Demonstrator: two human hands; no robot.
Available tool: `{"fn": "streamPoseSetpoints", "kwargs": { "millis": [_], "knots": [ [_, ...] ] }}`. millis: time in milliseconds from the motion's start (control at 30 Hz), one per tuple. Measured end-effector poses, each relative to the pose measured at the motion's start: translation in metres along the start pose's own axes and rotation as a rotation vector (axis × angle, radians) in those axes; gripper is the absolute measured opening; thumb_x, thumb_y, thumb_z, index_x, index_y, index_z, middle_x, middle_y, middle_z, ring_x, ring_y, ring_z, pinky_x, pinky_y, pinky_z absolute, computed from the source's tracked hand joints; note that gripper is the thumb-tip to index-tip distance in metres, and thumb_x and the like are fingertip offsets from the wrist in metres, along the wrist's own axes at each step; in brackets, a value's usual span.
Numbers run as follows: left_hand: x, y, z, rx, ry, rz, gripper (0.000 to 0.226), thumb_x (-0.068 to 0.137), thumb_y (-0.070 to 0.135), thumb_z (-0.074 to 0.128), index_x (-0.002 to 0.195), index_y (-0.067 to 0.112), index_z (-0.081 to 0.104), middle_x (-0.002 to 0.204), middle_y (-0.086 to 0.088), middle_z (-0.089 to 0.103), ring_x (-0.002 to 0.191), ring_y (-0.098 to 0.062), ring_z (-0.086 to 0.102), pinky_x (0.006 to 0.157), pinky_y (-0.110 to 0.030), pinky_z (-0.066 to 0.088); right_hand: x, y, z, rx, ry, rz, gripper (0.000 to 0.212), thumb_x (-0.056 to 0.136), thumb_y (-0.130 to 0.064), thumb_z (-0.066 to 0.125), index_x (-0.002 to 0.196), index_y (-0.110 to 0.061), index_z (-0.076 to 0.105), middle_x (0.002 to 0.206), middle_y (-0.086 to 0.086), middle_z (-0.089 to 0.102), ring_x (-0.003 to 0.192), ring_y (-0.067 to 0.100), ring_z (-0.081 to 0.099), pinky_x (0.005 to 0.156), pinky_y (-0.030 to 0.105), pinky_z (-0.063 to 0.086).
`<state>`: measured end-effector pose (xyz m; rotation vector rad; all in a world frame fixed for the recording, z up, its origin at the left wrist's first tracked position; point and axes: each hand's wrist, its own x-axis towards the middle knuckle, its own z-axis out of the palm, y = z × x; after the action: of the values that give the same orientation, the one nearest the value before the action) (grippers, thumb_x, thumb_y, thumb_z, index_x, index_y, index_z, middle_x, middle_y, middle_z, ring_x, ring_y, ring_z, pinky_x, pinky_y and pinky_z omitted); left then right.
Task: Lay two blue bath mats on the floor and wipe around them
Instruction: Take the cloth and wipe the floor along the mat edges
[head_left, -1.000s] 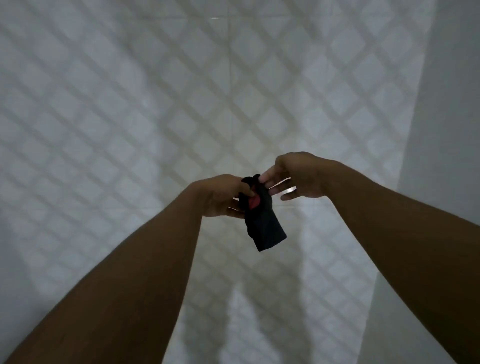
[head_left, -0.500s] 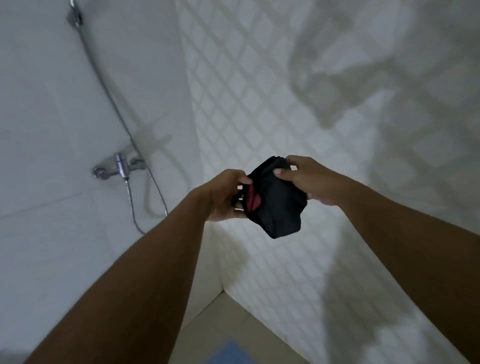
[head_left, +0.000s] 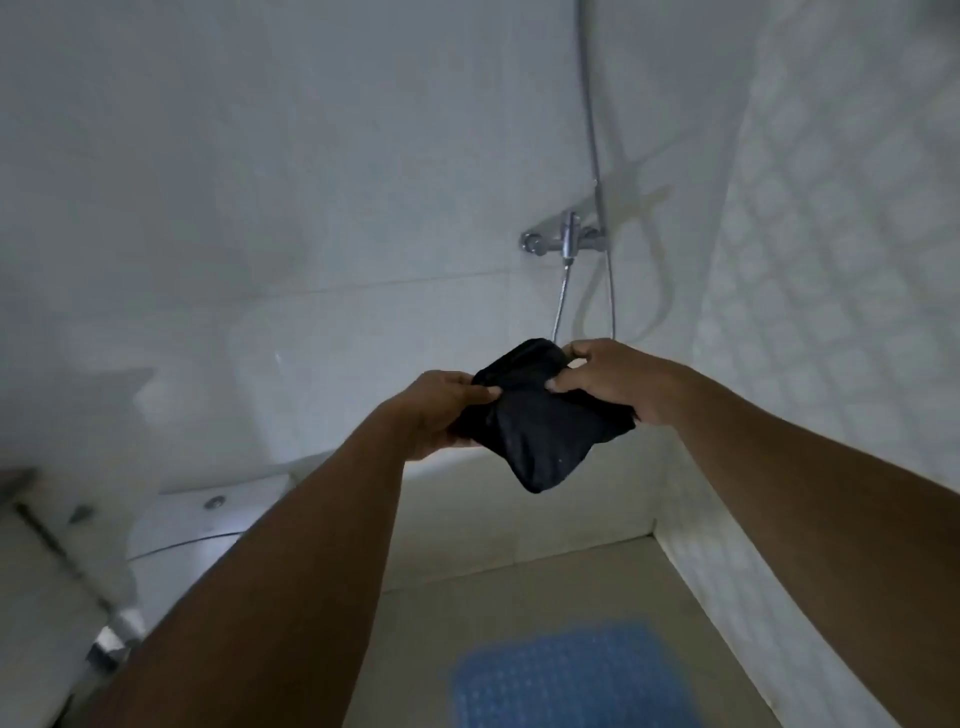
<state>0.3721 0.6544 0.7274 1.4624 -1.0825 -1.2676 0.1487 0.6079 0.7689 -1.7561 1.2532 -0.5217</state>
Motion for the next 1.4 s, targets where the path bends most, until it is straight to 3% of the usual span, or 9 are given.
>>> {"fn": "streamPoseSetpoints", "kwargs": {
  "millis": [133, 300, 500, 633, 733, 900, 1100, 1267, 1400],
  "knots": [
    [-0.03, -0.042, -0.06, -0.03, 0.155, -0.055, 0.016, 0.089, 0.011, 0.075, 0.101, 0.004, 0.068, 0.09, -0.011, 0.073, 0.078, -0.023, 0.071, 0.061, -0.031, 0.056, 0.031, 0.002, 0.08, 0.003, -0.12, -0.06, 0.026, 0.091, -0.022, 0.072, 0.115, -0.025, 0.061, 0.107, 0.008, 0.07, 0.096, 0.025, 0.07, 0.081, 0.038, 0.061],
    [-0.061, -0.091, -0.088, -0.063, 0.205, -0.141, 0.03, 0.084, -0.008, 0.068, 0.113, 0.0, 0.064, 0.104, -0.017, 0.071, 0.091, -0.028, 0.07, 0.072, -0.035, 0.057, 0.049, 0.02, 0.137, -0.066, -0.24, -0.127, 0.023, 0.093, -0.021, 0.069, 0.114, -0.025, 0.06, 0.097, 0.005, 0.071, 0.09, 0.025, 0.07, 0.075, 0.035, 0.057],
    [-0.084, -0.173, -0.059, -0.12, 0.489, -0.233, 0.042, 0.085, -0.011, 0.068, 0.125, 0.0, 0.06, 0.115, -0.02, 0.068, 0.1, -0.032, 0.07, 0.084, -0.043, 0.061, 0.059, 0.084, 0.186, -0.11, -0.42, -0.179, 0.021, 0.094, -0.017, 0.067, 0.113, -0.022, 0.058, 0.095, 0.008, 0.068, 0.084, 0.025, 0.069, 0.069, 0.032, 0.054],
    [-0.096, -0.283, -0.014, -0.167, 0.634, -0.402, 0.049, 0.086, -0.008, 0.071, 0.132, -0.002, 0.057, 0.126, -0.023, 0.063, 0.111, -0.04, 0.065, 0.094, -0.053, 0.057, 0.051, 0.179, 0.236, -0.164, -0.588, -0.168, 0.023, 0.097, -0.017, 0.064, 0.118, -0.015, 0.055, 0.089, 0.009, 0.064, 0.078, 0.023, 0.064, 0.06, 0.027, 0.048],
    [-0.11, -0.376, 0.025, -0.224, 0.696, -0.507, 0.044, 0.085, -0.009, 0.071, 0.127, -0.003, 0.057, 0.125, -0.025, 0.063, 0.104, -0.037, 0.067, 0.079, -0.046, 0.061, 0.035, 0.272, 0.281, -0.165, -0.674, -0.092, 0.021, 0.096, -0.018, 0.063, 0.115, -0.019, 0.055, 0.091, 0.009, 0.063, 0.088, 0.03, 0.065, 0.068, 0.032, 0.052],
    [-0.125, -0.543, 0.068, -0.207, 0.711, -0.644, 0.031, 0.084, -0.014, 0.069, 0.106, 0.004, 0.059, 0.105, -0.024, 0.064, 0.076, -0.028, 0.066, 0.06, -0.037, 0.061, 0.007, 0.427, 0.37, -0.21, -0.79, 0.029, 0.022, 0.096, -0.016, 0.058, 0.117, -0.022, 0.054, 0.1, 0.016, 0.067, 0.092, 0.033, 0.068, 0.081, 0.05, 0.06],
    [-0.128, -0.784, 0.084, -0.173, 0.742, -0.69, 0.029, 0.078, -0.005, 0.072, 0.102, 0.01, 0.064, 0.097, -0.022, 0.072, 0.086, -0.038, 0.073, 0.079, -0.057, 0.061, 0.008, 0.614, 0.521, -0.27, -0.838, 0.046, 0.023, 0.096, -0.016, 0.06, 0.118, -0.019, 0.054, 0.091, 0.017, 0.067, 0.084, 0.031, 0.068, 0.065, 0.036, 0.055],
    [-0.12, -0.974, 0.089, -0.109, 0.755, -0.732, 0.022, 0.084, -0.003, 0.069, 0.098, 0.012, 0.062, 0.101, -0.023, 0.07, 0.083, -0.033, 0.071, 0.066, -0.04, 0.062, 0.015, 0.773, 0.651, -0.293, -0.888, 0.028, 0.023, 0.094, -0.018, 0.063, 0.115, -0.02, 0.053, 0.084, 0.008, 0.061, 0.081, 0.026, 0.064, 0.062, 0.028, 0.049],
    [-0.117, -1.079, 0.089, -0.069, 0.742, -0.781, 0.021, 0.085, -0.005, 0.069, 0.101, 0.007, 0.061, 0.102, -0.025, 0.068, 0.074, -0.029, 0.068, 0.06, -0.039, 0.062, 0.013, 0.862, 0.724, -0.313, -0.892, 0.016, 0.026, 0.09, -0.021, 0.065, 0.114, -0.022, 0.056, 0.093, 0.007, 0.064, 0.093, 0.029, 0.066, 0.079, 0.037, 0.056]
  ]
}}
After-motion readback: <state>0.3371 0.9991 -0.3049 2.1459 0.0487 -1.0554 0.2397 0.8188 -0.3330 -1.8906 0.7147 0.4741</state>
